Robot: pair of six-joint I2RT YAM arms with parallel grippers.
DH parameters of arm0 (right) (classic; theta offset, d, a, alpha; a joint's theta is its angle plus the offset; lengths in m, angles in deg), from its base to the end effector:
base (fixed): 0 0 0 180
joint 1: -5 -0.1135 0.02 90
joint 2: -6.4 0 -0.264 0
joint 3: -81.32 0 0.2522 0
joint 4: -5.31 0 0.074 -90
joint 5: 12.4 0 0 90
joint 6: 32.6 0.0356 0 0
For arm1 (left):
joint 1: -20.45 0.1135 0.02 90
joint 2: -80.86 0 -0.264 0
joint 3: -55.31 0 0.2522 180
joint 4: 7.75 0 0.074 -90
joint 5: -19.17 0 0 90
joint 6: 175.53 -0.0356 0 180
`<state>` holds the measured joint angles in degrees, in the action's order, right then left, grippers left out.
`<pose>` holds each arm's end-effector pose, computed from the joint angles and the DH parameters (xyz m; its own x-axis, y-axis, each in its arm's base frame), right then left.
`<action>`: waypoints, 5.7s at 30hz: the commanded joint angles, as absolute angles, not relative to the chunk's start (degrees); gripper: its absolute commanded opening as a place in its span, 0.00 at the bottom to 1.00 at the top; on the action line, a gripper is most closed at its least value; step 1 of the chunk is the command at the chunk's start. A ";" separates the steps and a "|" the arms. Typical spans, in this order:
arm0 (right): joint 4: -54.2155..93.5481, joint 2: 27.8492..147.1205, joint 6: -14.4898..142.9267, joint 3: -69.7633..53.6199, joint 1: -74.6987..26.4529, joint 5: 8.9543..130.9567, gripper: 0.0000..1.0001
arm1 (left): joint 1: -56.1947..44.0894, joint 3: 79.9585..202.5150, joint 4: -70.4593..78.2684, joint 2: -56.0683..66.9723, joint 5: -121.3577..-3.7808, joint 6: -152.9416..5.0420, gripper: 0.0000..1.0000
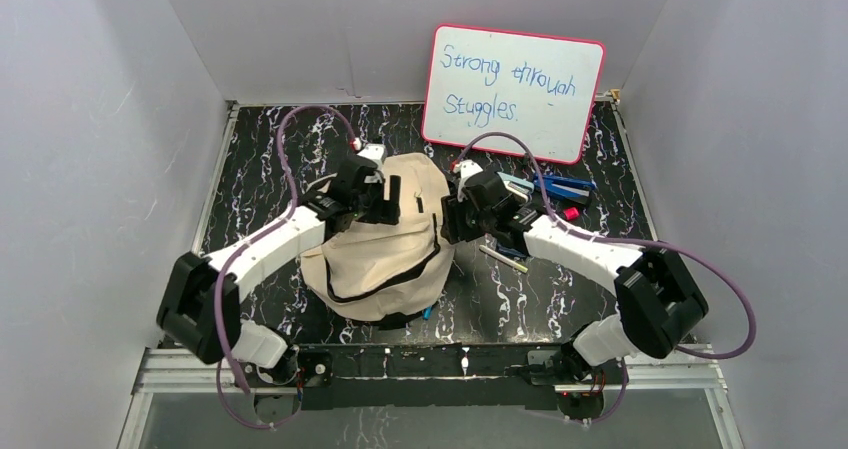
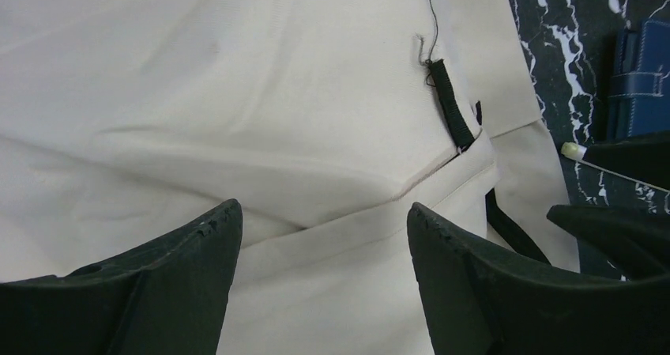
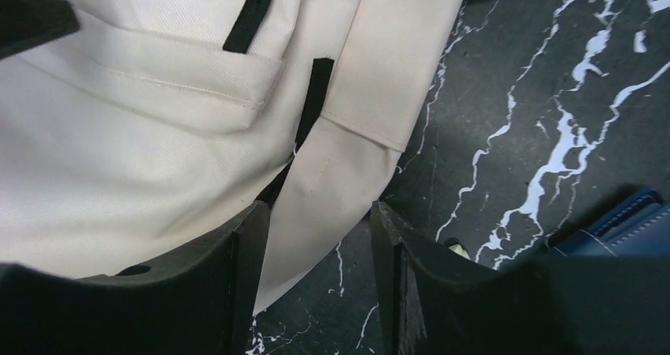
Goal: Pack the student bag
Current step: Adjust the student bag at the center of the board, then zip the student bag at the center of the board.
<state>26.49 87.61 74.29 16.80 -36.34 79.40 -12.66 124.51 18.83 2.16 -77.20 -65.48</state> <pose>0.2318 0.2024 0.2347 -0.6274 -0.1652 -0.7610 -0.4800 0.8515 0.2109 0.2580 -0.1635 0.2663 -0.6238 0.0000 -0.7816 0.2703 0.9383 -0.2157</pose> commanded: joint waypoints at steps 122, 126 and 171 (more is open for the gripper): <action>12.18 88.42 89.88 21.72 -28.91 69.53 0.81 | -31.06 122.13 25.48 3.49 -87.47 -63.79 0.00; 7.56 88.18 89.98 23.02 -28.91 63.17 0.79 | -31.06 120.31 25.70 5.95 -88.02 -62.97 0.00; -1.34 106.44 99.95 16.01 -41.16 64.20 0.38 | -31.06 116.51 23.07 9.02 -88.50 -58.59 0.04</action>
<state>-0.41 105.19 99.84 19.25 -40.25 63.75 -31.15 117.21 23.61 6.77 -88.17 -58.87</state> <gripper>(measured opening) 0.408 0.043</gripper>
